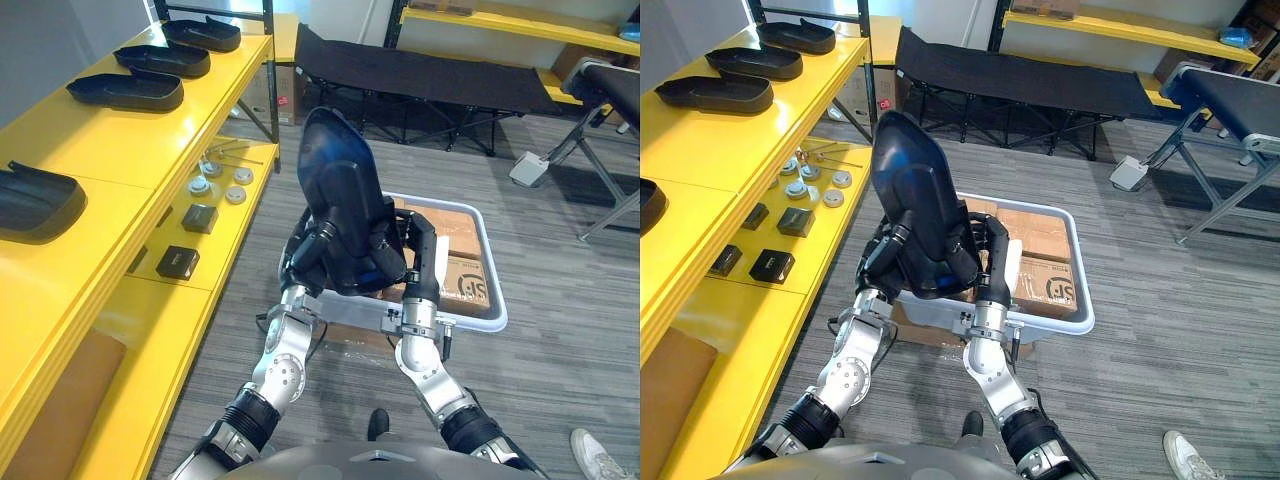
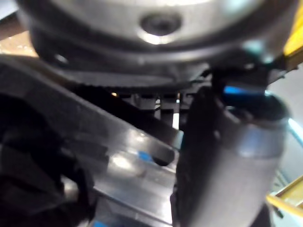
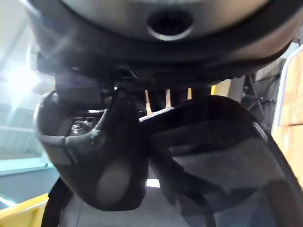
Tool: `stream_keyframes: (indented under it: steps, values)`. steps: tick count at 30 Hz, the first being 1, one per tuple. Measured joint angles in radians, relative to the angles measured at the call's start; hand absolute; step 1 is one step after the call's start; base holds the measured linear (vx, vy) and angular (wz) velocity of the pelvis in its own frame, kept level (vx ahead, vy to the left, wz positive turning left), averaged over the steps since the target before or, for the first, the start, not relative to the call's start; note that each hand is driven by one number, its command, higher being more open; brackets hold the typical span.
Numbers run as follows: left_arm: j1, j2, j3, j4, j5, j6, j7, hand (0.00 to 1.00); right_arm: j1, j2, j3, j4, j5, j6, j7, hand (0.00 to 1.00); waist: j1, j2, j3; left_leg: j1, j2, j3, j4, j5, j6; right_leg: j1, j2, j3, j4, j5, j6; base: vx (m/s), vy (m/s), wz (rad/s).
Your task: Walk over and take three plastic housings, then place them on the shelf
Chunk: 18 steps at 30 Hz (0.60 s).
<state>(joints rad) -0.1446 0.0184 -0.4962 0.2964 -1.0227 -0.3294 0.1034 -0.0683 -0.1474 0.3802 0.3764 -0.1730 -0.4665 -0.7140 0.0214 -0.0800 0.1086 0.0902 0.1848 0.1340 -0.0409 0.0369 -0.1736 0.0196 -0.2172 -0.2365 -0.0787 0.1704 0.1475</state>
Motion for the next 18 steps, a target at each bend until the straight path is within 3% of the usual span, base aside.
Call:
stream_keyframes:
  steps: [3, 6, 15, 16, 18]
  values:
    - [0.000, 0.001, -0.005, -0.020, 0.077, 0.056, -0.014, 0.00, 0.011, -0.016, -0.010, 0.000, 0.025, 0.004, -0.001, 0.00, -0.001, 0.002, -0.001, 0.000, 0.000, 0.001, 0.000, 0.000, 0.000, -0.001, 0.000, 0.001, 0.000, 0.000, 0.000, 0.00, 0.000, 0.00]
    - [-0.015, 0.020, 0.005, -0.024, 0.134, 0.066, -0.002, 0.00, 0.071, -0.016, 0.001, -0.058, 0.023, -0.040, -0.002, 0.00, -0.012, 0.008, -0.004, 0.001, 0.000, 0.007, 0.004, -0.004, 0.000, -0.004, 0.000, 0.007, 0.000, 0.000, 0.000, 0.00, 0.000, -0.06]
    - [-0.039, 0.060, 0.001, -0.033, 0.174, 0.092, 0.000, 0.00, 0.093, -0.018, 0.014, -0.076, 0.025, -0.045, -0.002, 0.00, -0.026, 0.012, -0.007, -0.002, -0.001, 0.017, 0.025, -0.019, 0.001, -0.007, -0.002, 0.019, 0.000, 0.001, 0.000, 0.00, 0.003, -0.03]
    - [-0.042, 0.062, 0.001, -0.033, 0.175, 0.092, 0.000, 0.00, 0.093, -0.018, 0.014, -0.077, 0.025, -0.045, -0.002, 1.00, -0.027, 0.013, -0.008, -0.007, -0.002, 0.018, 0.026, -0.019, 0.001, -0.011, -0.003, 0.020, 0.000, 0.001, 0.001, 0.00, 0.000, 0.00]
    - [-0.044, 0.062, 0.000, -0.033, 0.175, 0.092, 0.001, 0.00, 0.093, -0.020, 0.015, -0.077, 0.025, -0.045, -0.002, 1.00, -0.027, 0.015, -0.008, -0.014, -0.003, 0.018, 0.030, -0.019, 0.001, -0.018, -0.004, 0.021, 0.000, 0.004, 0.001, 0.00, 0.000, 0.00]
